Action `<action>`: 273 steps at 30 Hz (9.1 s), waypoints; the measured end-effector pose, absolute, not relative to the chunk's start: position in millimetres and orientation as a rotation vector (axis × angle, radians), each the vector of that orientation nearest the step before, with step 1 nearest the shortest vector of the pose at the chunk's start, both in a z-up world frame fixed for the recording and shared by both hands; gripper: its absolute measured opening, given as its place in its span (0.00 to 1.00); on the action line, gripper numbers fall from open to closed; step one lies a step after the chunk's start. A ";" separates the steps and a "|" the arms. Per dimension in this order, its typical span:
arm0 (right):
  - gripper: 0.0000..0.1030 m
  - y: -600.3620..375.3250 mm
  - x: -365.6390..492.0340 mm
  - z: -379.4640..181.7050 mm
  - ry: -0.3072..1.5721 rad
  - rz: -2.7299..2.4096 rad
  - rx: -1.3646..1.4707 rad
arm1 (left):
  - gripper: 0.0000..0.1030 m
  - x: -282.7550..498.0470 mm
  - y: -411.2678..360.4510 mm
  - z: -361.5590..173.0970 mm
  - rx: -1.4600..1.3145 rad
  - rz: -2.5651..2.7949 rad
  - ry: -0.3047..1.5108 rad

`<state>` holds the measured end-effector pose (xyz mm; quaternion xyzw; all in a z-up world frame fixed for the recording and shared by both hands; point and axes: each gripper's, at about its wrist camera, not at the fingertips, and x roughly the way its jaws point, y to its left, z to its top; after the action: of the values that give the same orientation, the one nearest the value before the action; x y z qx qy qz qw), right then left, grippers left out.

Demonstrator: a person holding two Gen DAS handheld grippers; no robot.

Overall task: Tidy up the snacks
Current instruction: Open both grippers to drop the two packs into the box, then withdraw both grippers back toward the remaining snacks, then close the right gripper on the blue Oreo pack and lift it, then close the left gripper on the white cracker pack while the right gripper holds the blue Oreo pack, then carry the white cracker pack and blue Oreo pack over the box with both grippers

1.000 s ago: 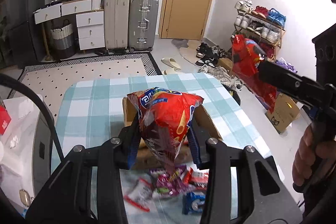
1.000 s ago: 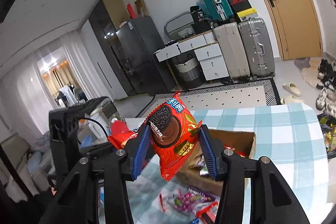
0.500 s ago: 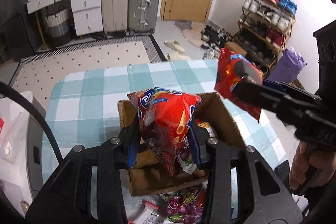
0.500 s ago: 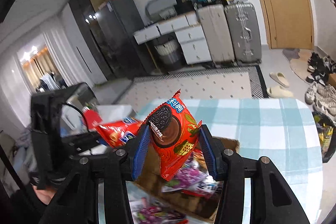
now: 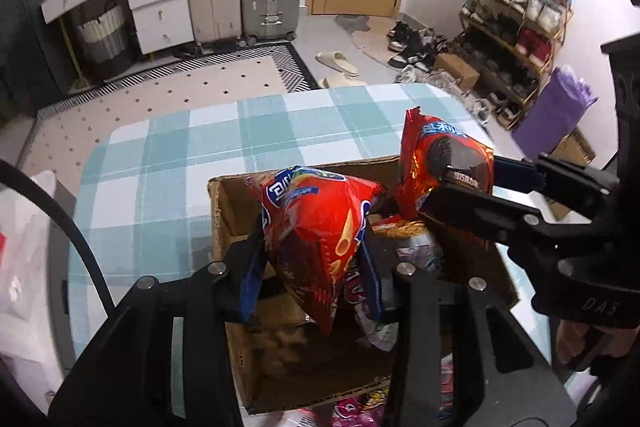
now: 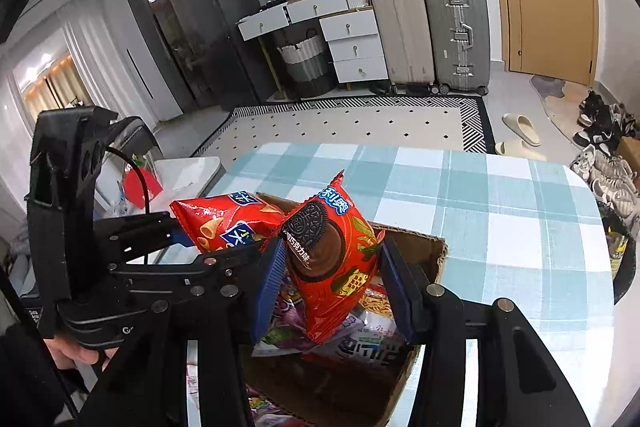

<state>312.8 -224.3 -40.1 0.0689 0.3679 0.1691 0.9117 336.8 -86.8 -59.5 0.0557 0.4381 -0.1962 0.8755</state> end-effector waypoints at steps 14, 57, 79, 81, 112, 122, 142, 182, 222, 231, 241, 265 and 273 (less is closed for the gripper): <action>0.57 -224.9 300.4 -34.8 0.731 0.340 0.118 | 0.73 315.4 -80.4 -39.7 0.124 -0.355 0.857; 0.96 -188.8 78.7 34.0 0.401 0.318 -0.085 | 0.99 45.0 -29.7 27.5 0.084 -0.219 0.525; 0.99 -190.0 45.0 -76.6 0.498 0.354 0.017 | 0.99 29.1 0.5 -89.0 -0.007 -0.207 0.587; 0.99 -190.4 48.4 -90.4 0.530 0.360 0.031 | 0.99 30.4 -2.4 -101.4 -0.001 -0.218 0.603; 0.84 -163.9 97.3 -180.5 0.819 0.422 0.082 | 0.99 38.9 22.8 -166.3 -0.104 -0.241 0.712; 0.78 -149.6 107.6 -191.7 0.880 0.389 0.003 | 0.99 45.2 23.2 -169.1 -0.110 -0.241 0.730; 0.43 -163.3 91.6 -175.9 0.770 0.409 0.061 | 0.99 48.9 23.0 -173.3 -0.105 -0.233 0.749; 0.43 -194.2 84.7 -166.8 0.702 0.452 0.217 | 0.74 192.2 0.3 -202.0 0.211 -0.434 1.013; 0.43 -191.6 45.4 -114.9 0.567 0.417 0.202 | 0.39 20.6 -24.1 -79.0 0.152 -0.330 0.730; 0.43 -198.3 24.6 -43.9 0.473 0.426 0.225 | 0.39 2.0 -35.1 -32.9 0.112 -0.328 0.615; 0.43 -197.9 25.8 33.2 0.387 0.445 0.195 | 0.39 5.0 -31.4 20.5 0.111 -0.361 0.563; 0.43 -180.7 163.0 110.3 0.461 0.412 0.081 | 0.39 204.3 -47.6 30.6 0.049 -0.408 0.749; 0.43 -189.6 237.4 67.1 0.565 0.377 0.107 | 0.39 256.9 -72.3 -5.3 0.092 -0.426 0.799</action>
<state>237.4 -189.6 67.1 0.0524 0.2771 0.1849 0.9414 256.9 -72.3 -5.3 0.0442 0.3858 -0.2057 0.8983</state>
